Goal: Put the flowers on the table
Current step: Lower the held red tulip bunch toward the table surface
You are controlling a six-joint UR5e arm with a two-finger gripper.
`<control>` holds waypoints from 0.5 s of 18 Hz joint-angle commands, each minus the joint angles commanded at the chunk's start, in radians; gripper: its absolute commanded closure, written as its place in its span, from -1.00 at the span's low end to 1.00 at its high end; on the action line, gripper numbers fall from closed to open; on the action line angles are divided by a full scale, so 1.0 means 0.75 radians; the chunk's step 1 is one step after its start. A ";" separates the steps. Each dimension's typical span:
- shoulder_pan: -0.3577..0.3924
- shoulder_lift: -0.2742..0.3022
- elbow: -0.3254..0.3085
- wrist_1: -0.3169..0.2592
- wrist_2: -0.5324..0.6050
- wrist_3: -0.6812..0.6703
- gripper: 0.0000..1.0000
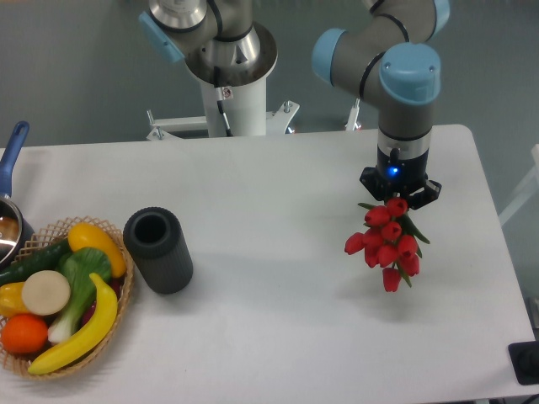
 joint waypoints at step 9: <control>-0.045 -0.041 -0.074 0.018 0.016 -0.002 0.52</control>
